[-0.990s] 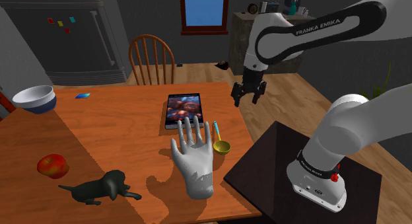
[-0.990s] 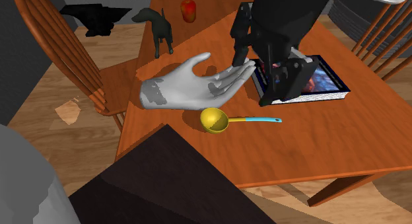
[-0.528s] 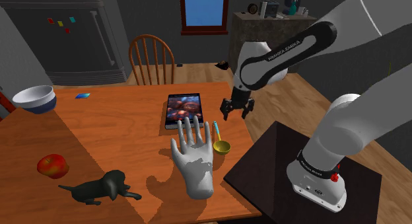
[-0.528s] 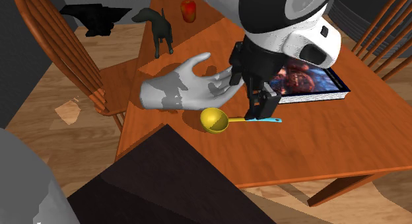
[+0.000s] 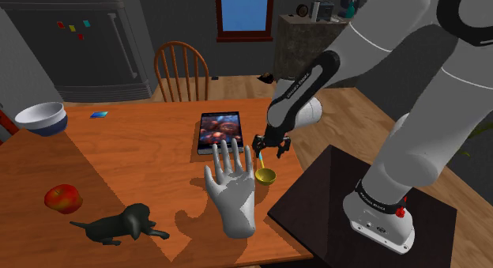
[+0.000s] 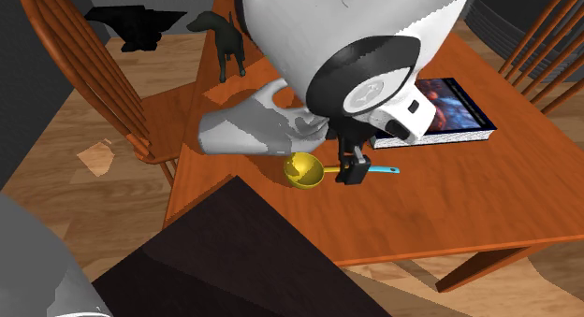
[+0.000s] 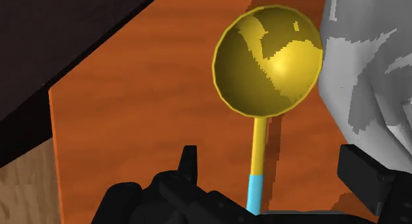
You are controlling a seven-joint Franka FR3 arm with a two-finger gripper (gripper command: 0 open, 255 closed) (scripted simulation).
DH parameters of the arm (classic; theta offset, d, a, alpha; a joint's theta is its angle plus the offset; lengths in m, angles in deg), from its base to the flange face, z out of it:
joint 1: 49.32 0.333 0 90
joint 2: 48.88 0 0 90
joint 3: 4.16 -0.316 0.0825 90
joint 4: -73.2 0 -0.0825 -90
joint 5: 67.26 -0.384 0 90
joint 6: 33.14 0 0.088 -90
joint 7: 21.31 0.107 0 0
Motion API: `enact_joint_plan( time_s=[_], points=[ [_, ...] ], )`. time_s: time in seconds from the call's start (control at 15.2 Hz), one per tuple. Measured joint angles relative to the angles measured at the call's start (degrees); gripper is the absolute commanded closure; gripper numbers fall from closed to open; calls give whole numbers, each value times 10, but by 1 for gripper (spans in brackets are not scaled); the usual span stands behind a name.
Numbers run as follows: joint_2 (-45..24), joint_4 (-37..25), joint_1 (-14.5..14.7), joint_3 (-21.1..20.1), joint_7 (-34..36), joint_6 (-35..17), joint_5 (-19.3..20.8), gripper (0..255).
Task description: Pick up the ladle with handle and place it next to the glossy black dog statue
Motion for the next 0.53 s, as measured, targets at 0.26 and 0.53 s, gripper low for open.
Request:
enact_joint_plan(
  time_s=[0.26, 0.53],
  points=[
    [-88, -28, 8, -12, -34, -70, -71, 0],
    [-134, -45, -1, -27, -70, -105, -115, 0]
  ],
)
